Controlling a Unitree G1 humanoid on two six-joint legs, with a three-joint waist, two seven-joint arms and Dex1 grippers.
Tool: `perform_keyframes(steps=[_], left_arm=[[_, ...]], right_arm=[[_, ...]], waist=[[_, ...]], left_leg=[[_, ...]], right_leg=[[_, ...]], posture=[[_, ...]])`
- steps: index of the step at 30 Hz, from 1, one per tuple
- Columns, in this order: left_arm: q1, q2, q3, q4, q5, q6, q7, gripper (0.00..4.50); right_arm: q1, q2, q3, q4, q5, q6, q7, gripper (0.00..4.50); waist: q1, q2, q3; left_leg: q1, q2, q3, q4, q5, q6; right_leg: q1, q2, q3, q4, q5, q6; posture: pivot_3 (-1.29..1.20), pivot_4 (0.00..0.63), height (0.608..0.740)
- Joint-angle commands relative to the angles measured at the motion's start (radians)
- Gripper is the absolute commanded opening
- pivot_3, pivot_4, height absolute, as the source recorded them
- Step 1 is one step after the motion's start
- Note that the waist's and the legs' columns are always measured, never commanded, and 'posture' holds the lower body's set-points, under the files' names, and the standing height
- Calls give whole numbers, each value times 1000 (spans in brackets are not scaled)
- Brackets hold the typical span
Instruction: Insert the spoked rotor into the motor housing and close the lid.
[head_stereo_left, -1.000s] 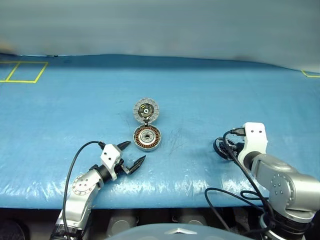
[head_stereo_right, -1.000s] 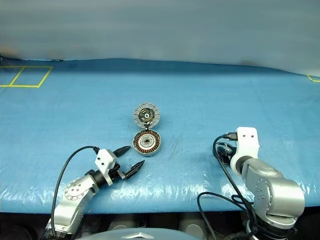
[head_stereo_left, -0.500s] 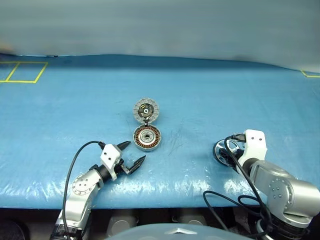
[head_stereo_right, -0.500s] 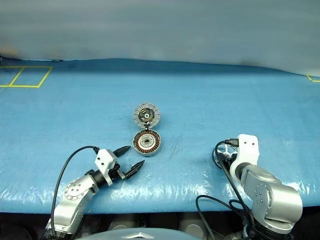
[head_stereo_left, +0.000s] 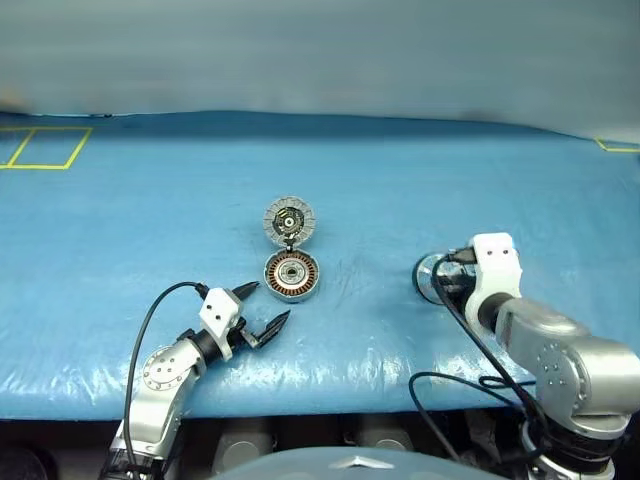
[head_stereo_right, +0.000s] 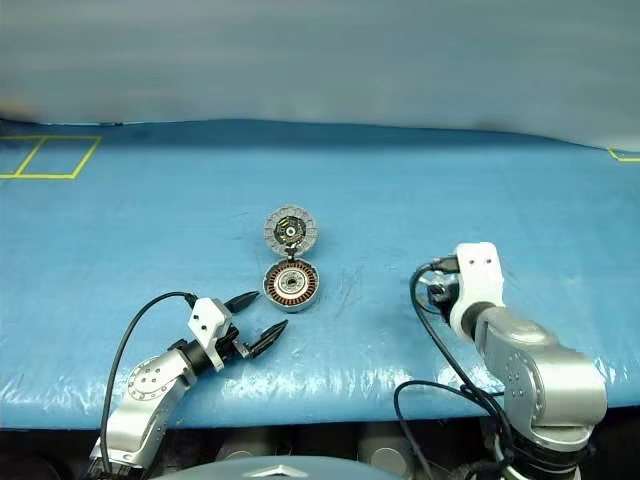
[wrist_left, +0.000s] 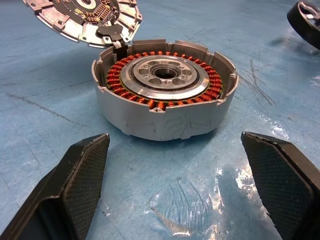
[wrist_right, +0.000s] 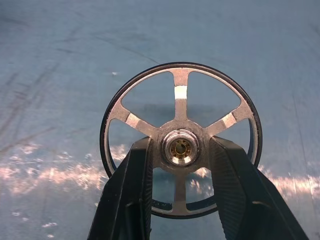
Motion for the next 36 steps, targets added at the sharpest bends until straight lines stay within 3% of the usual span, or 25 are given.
perform_keyframes(steps=[1, 9, 19, 36], left_arm=[[-3, -3, 9, -13, -13, -22, -1, 4500], [-12, -6, 5, -6, -10, -49, -10, 4500], [31, -16, 7, -41, 3, -104, 12, 4500], [50, -28, -12, -76, 10, -136, 37, 4500]], right_arm=[[-78, -52, 58, -42, 59, 10, 60, 1318], [-259, -129, 297, 87, 123, -159, 186, 1318], [-387, -29, 548, 308, 95, -327, 215, 1318], [-401, 21, 646, 398, 76, -372, 243, 1318]], waist=[[1, 0, 0], [2, 0, 0], [-1, 0, 0], [1, 0, 0]], left_leg=[[0, 0, 0, -1, 0, 0], [-5, -1, 0, -1, 0, 0], [-5, -1, 0, -1, 0, 0], [-6, -1, 1, 0, 0, 0]], right_leg=[[0, 0, 0, 0, 0, 0], [-5, 0, 0, 0, 3, 5], [-5, 0, 0, 0, 3, 5], [-5, 0, -1, 1, 4, 5]], posture=[[0, 150, 740], [0, 150, 740], [0, 150, 740], [0, 150, 740]])
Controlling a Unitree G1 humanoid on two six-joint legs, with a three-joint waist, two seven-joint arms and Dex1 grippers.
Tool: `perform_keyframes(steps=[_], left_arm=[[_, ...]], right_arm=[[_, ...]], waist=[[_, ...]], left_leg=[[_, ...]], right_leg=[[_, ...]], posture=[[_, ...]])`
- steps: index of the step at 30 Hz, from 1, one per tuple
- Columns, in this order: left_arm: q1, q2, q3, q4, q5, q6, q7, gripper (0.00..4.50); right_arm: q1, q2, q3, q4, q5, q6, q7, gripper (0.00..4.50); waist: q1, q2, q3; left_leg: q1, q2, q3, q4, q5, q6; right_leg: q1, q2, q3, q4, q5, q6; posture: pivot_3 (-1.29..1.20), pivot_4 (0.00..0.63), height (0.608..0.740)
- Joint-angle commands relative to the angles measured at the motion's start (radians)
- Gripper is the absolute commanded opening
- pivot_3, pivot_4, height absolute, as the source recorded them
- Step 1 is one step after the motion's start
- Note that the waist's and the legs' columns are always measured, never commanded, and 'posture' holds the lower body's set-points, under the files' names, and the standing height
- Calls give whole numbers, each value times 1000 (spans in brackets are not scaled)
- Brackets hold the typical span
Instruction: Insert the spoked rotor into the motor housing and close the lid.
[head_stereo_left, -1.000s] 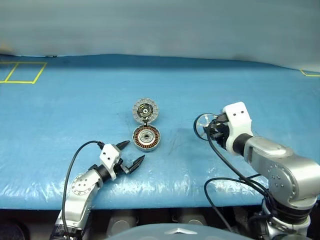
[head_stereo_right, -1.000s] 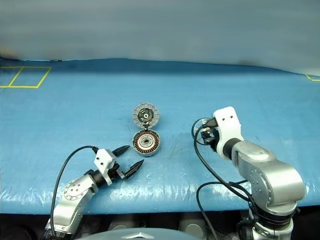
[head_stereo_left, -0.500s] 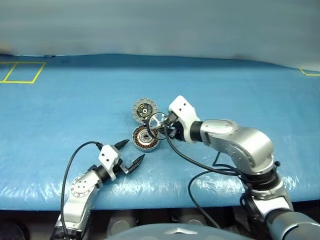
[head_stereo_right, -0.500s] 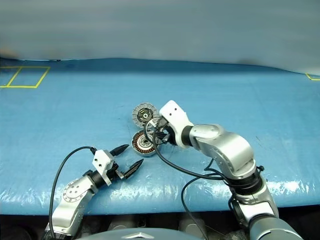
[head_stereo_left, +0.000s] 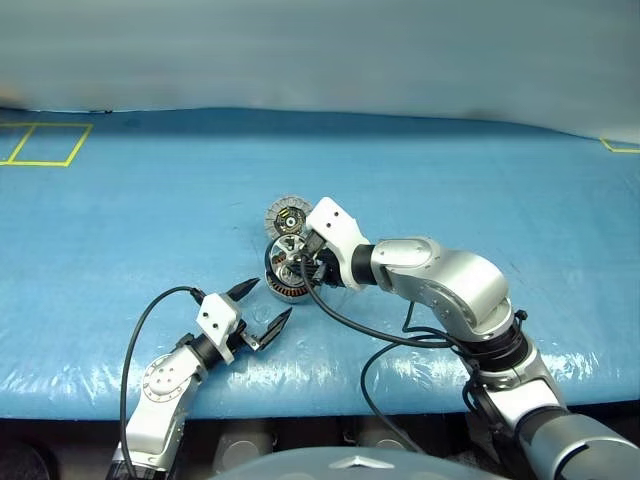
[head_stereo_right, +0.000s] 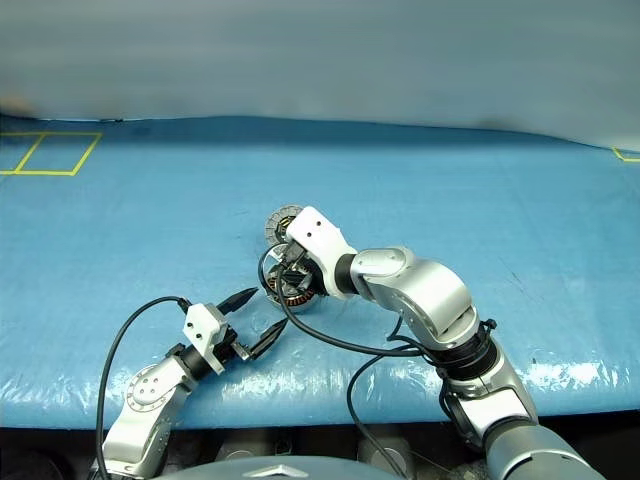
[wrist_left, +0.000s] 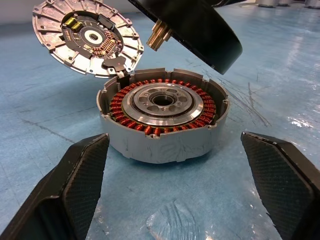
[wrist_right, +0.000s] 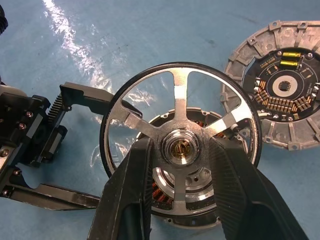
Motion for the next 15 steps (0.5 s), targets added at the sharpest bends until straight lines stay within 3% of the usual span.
perform_keyframes(steps=[1, 12, 15], left_arm=[[0, -2, -9, -47, 4, -18, 6, 4500], [-1, -1, -10, -61, 5, -10, 20, 4500], [-3, -1, -11, -62, 5, -9, 22, 4500]], right_arm=[[7, -3, 11, 5, -16, -41, 2, 1318], [18, -32, 55, 44, -58, -52, 8, 1318], [15, -29, 61, 42, -61, -54, 10, 2287]], waist=[[0, 0, 0], [1, 0, 0], [1, 0, 0]], left_leg=[[0, 0, 0, 0, 0, 0], [0, 0, 0, 0, 0, 0], [0, 0, 0, 0, 0, 0]], right_leg=[[0, 0, 0, 0, 0, 0], [0, 0, 0, 0, 0, 0], [0, 0, 0, 0, 0, 0]], posture=[[0, 150, 740], [0, 150, 740], [0, 150, 740]])
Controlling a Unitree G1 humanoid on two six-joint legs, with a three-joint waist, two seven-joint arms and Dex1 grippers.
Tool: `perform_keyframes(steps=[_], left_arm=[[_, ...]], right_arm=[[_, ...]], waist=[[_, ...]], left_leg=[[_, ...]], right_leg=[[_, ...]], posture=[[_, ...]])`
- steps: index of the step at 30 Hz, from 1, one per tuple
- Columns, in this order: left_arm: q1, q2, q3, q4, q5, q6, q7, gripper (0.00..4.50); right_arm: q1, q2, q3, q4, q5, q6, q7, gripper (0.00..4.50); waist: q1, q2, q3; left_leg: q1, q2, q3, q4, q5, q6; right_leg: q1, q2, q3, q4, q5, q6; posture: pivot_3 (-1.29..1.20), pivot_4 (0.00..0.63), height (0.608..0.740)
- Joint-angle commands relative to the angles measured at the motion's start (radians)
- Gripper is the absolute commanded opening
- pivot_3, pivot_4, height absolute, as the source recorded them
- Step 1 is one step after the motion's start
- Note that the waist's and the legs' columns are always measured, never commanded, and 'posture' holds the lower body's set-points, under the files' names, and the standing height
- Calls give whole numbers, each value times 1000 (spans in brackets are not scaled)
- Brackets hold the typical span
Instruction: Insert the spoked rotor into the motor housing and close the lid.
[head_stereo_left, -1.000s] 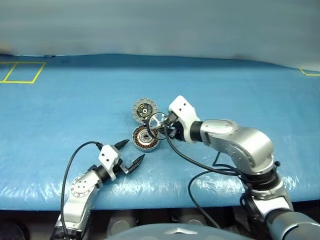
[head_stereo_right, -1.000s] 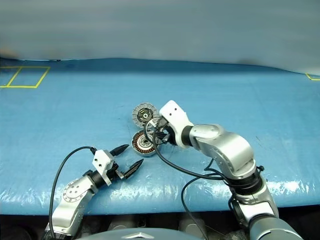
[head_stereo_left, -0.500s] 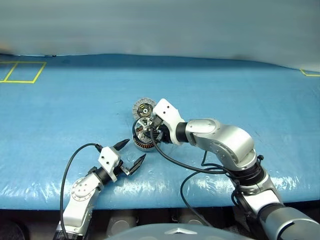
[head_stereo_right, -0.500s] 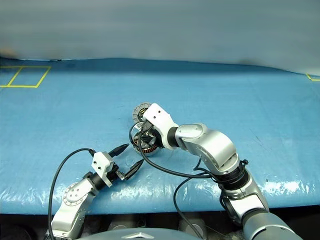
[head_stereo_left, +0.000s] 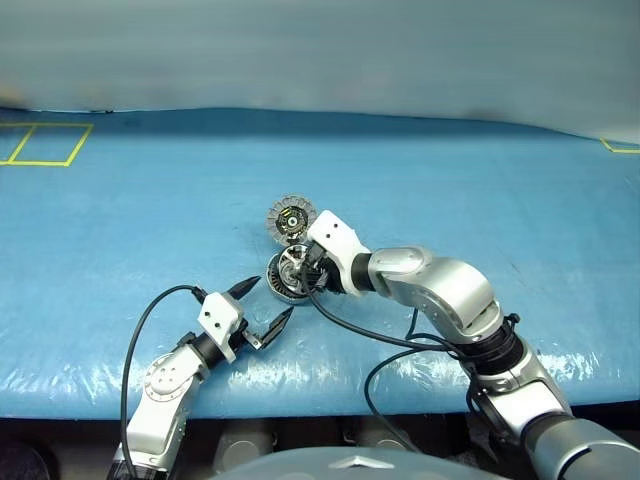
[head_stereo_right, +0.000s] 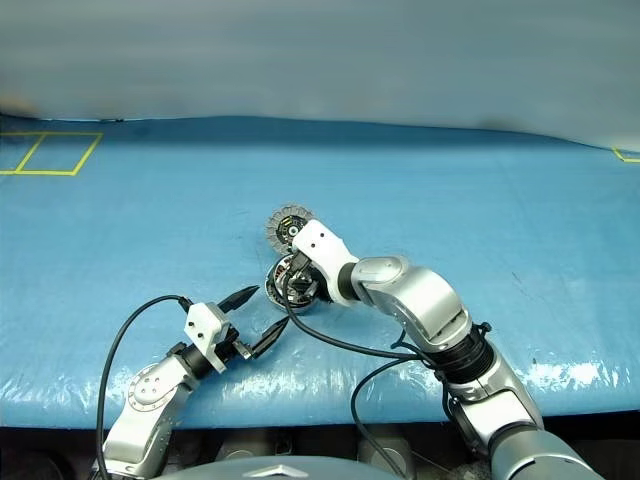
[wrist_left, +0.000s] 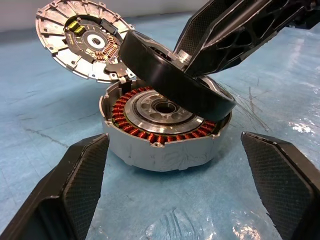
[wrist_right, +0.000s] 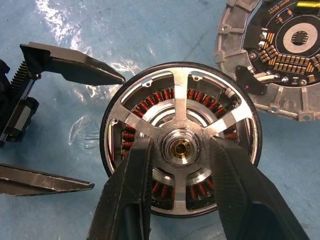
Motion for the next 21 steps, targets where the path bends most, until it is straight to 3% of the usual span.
perform_keyframes(steps=[1, 5, 10, 13, 21], left_arm=[[-2, -1, -3, -46, -3, -9, 7, 4500], [-1, -2, -2, -44, -4, -12, 7, 4500], [1, -2, -1, -46, -5, -10, 8, 4500], [3, -2, 0, -47, -6, -9, 8, 4500], [7, 3, 9, -51, -11, -7, 14, 4500]], right_arm=[[-13, 0, 3, -14, -6, 0, 6, 2594], [-25, 6, -14, -35, 1, 16, 4, 3854], [-36, 25, -73, -72, 8, 25, -15, 3854], [-9, 60, -91, -73, 1, -15, -36, 3209], [88, 175, -67, 32, -57, -148, -109, 541]], waist=[[0, 0, 0], [-1, 0, 0], [-1, 0, 0], [-1, 0, 0], [-2, 0, 0]], left_leg=[[0, 0, 0, 0, 0, 0], [0, 0, 0, 0, 0, 0], [0, 0, 0, 0, 0, 0], [0, 0, 0, 0, 0, 0], [0, 0, 1, 0, 0, 0]], right_leg=[[0, 0, 0, 0, 0, 0], [0, 0, 0, 0, 0, 0], [0, 0, 0, 0, 0, 0], [0, 0, 0, 0, 0, 0], [0, 0, 0, 0, 0, 1]], posture=[[0, 150, 740], [0, 150, 740], [0, 150, 740], [0, 150, 740], [0, 150, 740]])
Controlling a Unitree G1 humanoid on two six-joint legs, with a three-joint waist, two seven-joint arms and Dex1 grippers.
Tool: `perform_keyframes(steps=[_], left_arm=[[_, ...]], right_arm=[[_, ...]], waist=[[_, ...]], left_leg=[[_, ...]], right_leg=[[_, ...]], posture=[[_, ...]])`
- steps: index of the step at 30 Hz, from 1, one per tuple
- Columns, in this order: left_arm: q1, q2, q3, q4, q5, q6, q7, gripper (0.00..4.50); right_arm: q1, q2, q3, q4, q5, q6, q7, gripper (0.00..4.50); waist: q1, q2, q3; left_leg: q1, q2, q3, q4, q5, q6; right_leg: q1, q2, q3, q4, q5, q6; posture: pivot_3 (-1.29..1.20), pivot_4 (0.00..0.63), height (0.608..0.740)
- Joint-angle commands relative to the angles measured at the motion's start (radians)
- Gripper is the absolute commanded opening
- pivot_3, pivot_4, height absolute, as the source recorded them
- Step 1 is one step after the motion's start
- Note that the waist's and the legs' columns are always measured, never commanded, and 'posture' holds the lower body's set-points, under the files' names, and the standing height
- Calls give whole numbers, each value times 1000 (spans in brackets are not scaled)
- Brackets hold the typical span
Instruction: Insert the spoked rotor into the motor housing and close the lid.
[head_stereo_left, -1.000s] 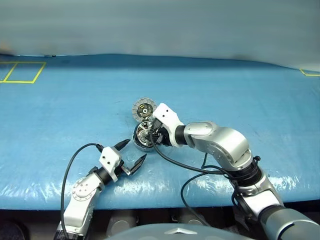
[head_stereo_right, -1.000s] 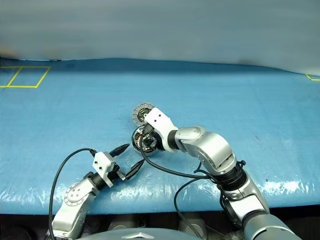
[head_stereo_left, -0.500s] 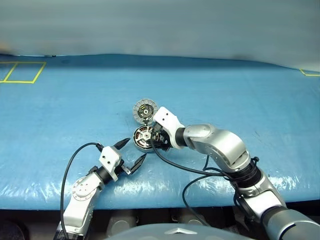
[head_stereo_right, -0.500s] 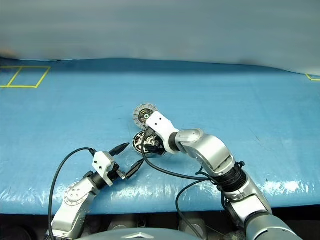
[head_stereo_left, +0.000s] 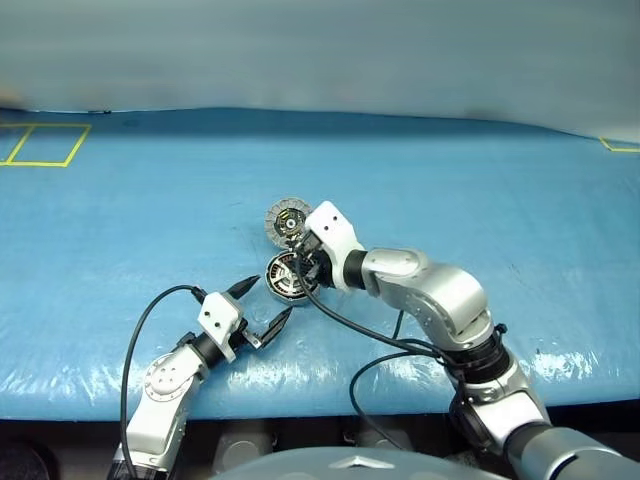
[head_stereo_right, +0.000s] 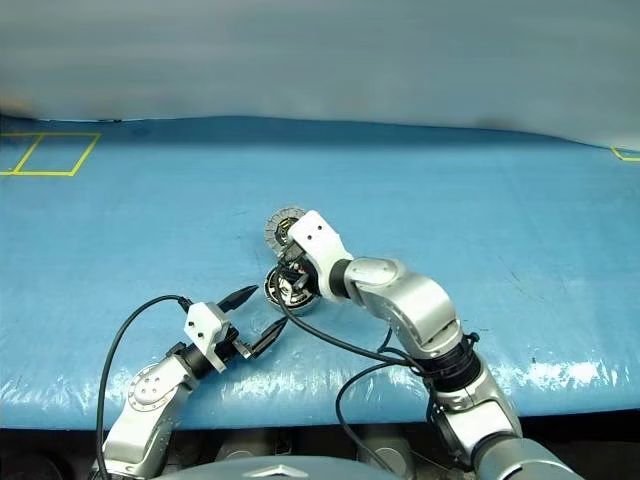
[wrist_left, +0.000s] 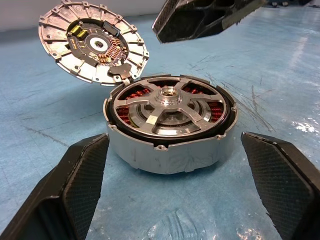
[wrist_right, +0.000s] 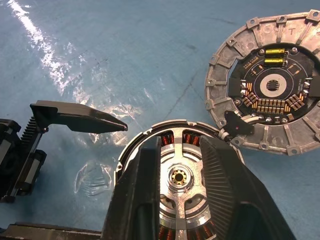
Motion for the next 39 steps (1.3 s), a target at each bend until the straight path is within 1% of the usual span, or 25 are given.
perform_keyframes(steps=[1, 2, 6, 12, 15, 19, 23, 27, 30, 32, 33, 34, 36, 39], left_arm=[[6, 4, 9, -51, -15, -8, 1, 4500], [7, 5, 9, -51, -15, -8, 2, 4500], [10, 9, 11, -54, -16, -6, 2, 4500], [20, 16, 43, -67, -40, 9, 9, 4500], [18, 2, 98, -90, -110, 22, 21, 4500], [-13, -7, 173, -138, -230, 118, 53, 4500], [-80, 7, 222, -127, -268, 226, 102, 4500], [-188, 4, 271, -51, -362, 381, 131, 4500], [-315, -2, 323, 90, -394, 457, 172, 4500], [-394, 1, 338, 192, -397, 484, 168, 4500], [-424, 3, 339, 232, -389, 490, 164, 4144], [-461, 7, 337, 285, -382, 496, 147, 3942], [-516, 19, 313, 367, -339, 476, 116, 3293], [-662, 30, 256, 569, -251, 423, 50, 2288]], right_arm=[[28, 49, 2, 50, -32, -85, -35, 222], [39, 63, 3, 72, -40, -104, -42, 22], [72, 95, 7, 142, -64, -139, -52, 22], [119, 101, 31, 151, -74, -132, -46, 22], [128, 109, -1, 92, -54, -158, -38, 22], [164, 97, -52, -27, -20, -224, -6, 22], [245, 41, -51, -117, -46, -321, 9, 22], [362, -5, -56, -167, -60, -397, 14, 22], [494, -33, -72, -215, -54, -480, 27, 22], [570, -48, -77, -225, -60, -544, 35, 22], [596, -53, -77, -224, -66, -569, 37, 0], [627, -57, -77, -222, -71, -602, 39, 0], [670, -63, -74, -211, -84, -662, 43, 0], [743, -69, -72, -160, -139, -820, 39, 0]], waist=[[0, 0, 0], [-1, 0, 0], [-1, 0, 0], [-3, 0, -1], [-3, 0, -1], [0, 0, -1], [4, -1, -1], [8, -1, -1], [10, -2, 0], [8, -3, 0], [8, -3, 0], [9, -4, 0], [8, -5, 1], [11, -7, 1]], left_leg=[[0, 0, 0, 0, 0, 0], [0, 0, 0, 0, 0, 0], [1, 0, 0, 0, 0, 0], [3, 0, 0, 0, 0, 0], [3, 1, 0, 0, 0, 0], [2, 1, 0, 0, 0, 0], [2, 0, -1, 0, 0, 0], [3, 0, -1, 0, 0, 0], [6, 0, -3, 1, 0, 0], [7, -1, -4, 1, 1, -1], [7, -1, -4, 1, 1, -1], [8, -3, -4, 1, 1, -1], [8, -6, -4, 2, 1, -1], [8, -7, -4, 2, 1, -1]], right_leg=[[0, 0, 0, 0, 0, 0], [0, 0, 0, 0, 0, 0], [0, 0, 0, 1, 0, 0], [2, 0, 0, 1, 0, 0], [2, 0, 0, 1, 0, -1], [1, 0, 0, 1, 0, 0], [3, 0, 0, 0, 0, 1], [5, 1, 0, 0, 0, 1], [9, 2, 0, -1, 0, 1], [10, 3, -1, -1, -3, 5], [10, 3, -1, -1, -3, 5], [10, 3, -1, -1, -3, 5], [11, 3, 0, -1, -3, 5], [11, 3, 0, -1, -3, 5]], posture=[[0, 150, 740], [0, 150, 740], [0, 150, 740], [0, 150, 740], [0, 150, 740], [0, 150, 740], [0, 150, 740], [0, 150, 740], [0, 150, 740], [0, 150, 740], [0, 150, 740], [0, 150, 740], [0, 150, 740], [0, 150, 740]])
